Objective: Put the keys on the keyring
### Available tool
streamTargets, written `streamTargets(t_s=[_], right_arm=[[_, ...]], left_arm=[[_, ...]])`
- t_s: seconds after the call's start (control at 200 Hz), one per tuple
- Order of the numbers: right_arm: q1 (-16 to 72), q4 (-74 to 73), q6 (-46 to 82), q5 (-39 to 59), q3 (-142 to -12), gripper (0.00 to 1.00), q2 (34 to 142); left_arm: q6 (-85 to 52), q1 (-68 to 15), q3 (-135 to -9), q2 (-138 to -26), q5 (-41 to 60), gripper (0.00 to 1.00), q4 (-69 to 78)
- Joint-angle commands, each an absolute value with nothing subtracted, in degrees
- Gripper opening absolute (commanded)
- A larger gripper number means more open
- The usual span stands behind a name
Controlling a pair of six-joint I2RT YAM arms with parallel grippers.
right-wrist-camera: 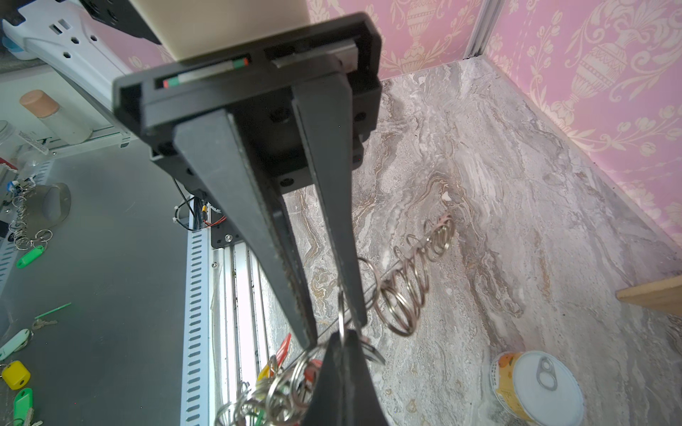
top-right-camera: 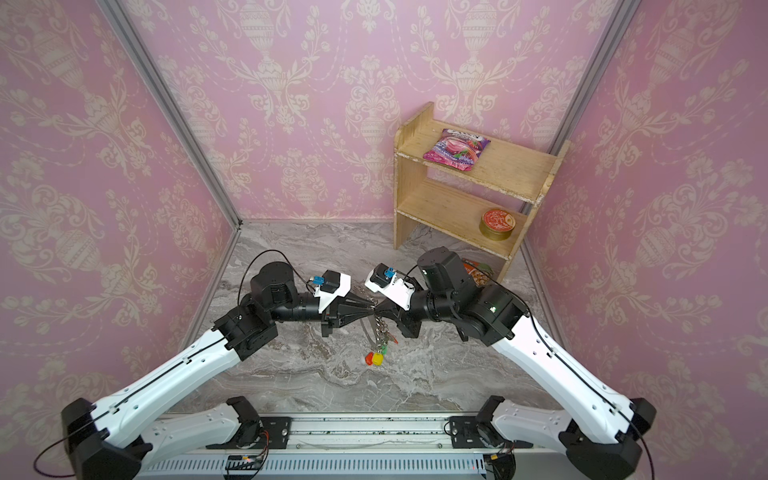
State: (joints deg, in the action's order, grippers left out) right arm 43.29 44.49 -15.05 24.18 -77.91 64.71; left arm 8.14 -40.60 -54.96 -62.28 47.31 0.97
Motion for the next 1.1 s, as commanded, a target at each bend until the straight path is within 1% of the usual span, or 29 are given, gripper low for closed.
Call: streamTargets(t_s=[0.0,0.145,0.225,0.415,0.45,0.51,0.61,0.801,1.096], right_arm=[[43.85,42.96,-15.93,25.91,-79.59,0.00,64.51],[43.85,42.72,-15.91,25.92,-79.45,0.00,64.51],[43.83,42.71,-15.86,25.86,-79.45,0.00,64.59],[43.89,42.54,-15.64,26.03,-79.50,0.00,64.28],[43.82,42.62,-15.53,25.72,-79.33,0.04,64.05],[43.85,42.78,-15.42,24.71,-79.13,0.15,63.57],[43.72,42.80,-15.01,23.78,-78.72,0.22,62.57],[42.50,40.91,-13.75,24.24,-77.39,0.24,60.47],[41.82,37.99,-11.94,28.40,-75.87,0.24,59.57]], left_arm=[[8.91,-40.60,-56.71,-62.56,49.77,0.16,0.79],[8.56,-40.61,-56.51,-62.49,49.89,0.07,1.58],[8.56,-40.61,-56.44,-62.40,50.03,0.00,1.84],[8.96,-41.00,-55.87,-61.95,50.56,0.00,3.14],[8.94,-40.94,-55.55,-61.60,50.56,0.00,3.93],[8.92,-40.95,-54.89,-60.76,50.23,0.00,5.62],[8.55,-40.92,-53.75,-59.32,50.01,0.00,8.74],[6.81,-40.96,-52.12,-57.49,49.91,0.00,14.24],[5.09,-40.93,-50.74,-57.39,49.62,0.00,19.45]])
